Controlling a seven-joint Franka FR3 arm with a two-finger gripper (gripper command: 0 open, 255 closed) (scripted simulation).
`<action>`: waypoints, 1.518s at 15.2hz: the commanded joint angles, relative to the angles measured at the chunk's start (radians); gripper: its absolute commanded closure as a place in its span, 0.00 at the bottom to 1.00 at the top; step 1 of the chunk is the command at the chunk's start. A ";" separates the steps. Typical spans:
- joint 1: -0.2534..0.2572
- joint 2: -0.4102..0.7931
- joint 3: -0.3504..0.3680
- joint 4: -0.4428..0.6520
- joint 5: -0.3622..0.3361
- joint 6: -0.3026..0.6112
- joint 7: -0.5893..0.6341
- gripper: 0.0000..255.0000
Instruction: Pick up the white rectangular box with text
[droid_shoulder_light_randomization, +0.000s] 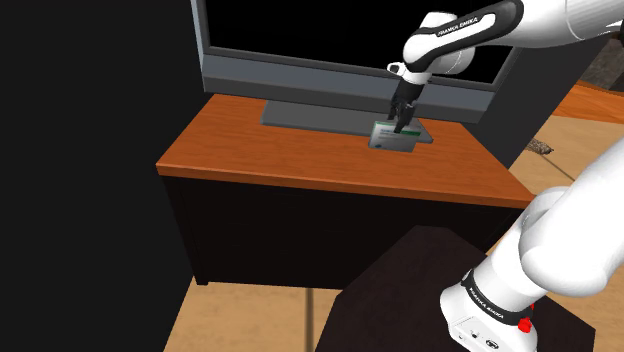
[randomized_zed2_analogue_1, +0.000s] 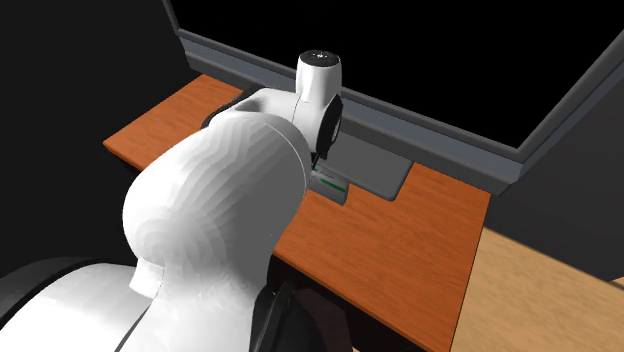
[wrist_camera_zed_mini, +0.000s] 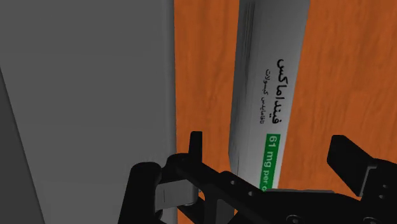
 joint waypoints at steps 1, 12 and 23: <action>0.000 0.016 -0.002 -0.014 0.009 0.029 -0.010 0.00; 0.001 0.033 -0.004 -0.032 0.020 0.061 -0.017 1.00; 0.001 -0.016 0.003 0.031 -0.010 -0.044 0.006 1.00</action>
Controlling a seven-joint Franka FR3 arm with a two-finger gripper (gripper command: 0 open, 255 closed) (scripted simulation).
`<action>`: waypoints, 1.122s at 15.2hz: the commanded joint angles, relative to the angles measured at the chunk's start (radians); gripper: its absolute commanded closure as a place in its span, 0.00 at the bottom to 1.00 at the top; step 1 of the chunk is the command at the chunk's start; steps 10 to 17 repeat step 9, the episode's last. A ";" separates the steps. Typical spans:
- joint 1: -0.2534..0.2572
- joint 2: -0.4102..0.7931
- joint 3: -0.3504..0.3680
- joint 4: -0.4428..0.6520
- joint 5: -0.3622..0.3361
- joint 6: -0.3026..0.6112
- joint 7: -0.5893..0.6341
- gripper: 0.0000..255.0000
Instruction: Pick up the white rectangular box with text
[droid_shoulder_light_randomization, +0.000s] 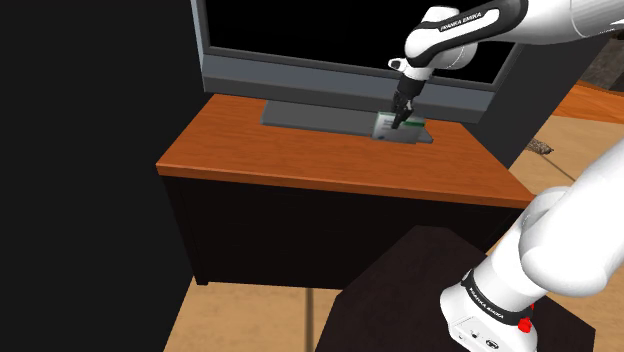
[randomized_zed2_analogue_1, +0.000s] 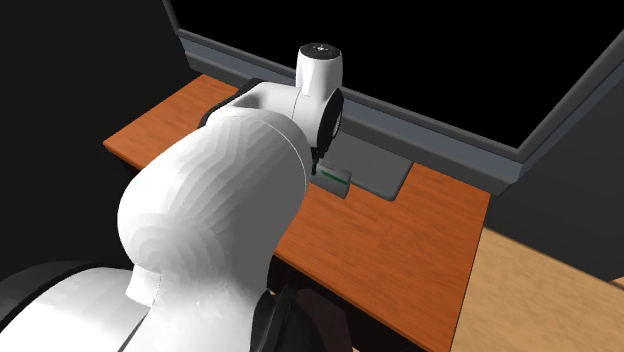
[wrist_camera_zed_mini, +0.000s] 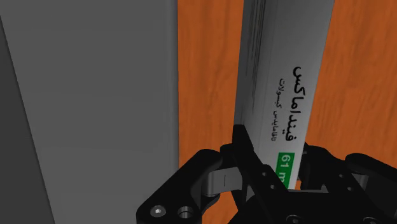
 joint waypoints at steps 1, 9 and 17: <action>0.001 -0.011 0.003 0.017 -0.006 -0.026 0.006 1.00; 0.002 -0.037 0.009 0.076 -0.019 -0.108 0.018 1.00; 0.002 -0.037 0.009 0.076 -0.019 -0.108 0.018 1.00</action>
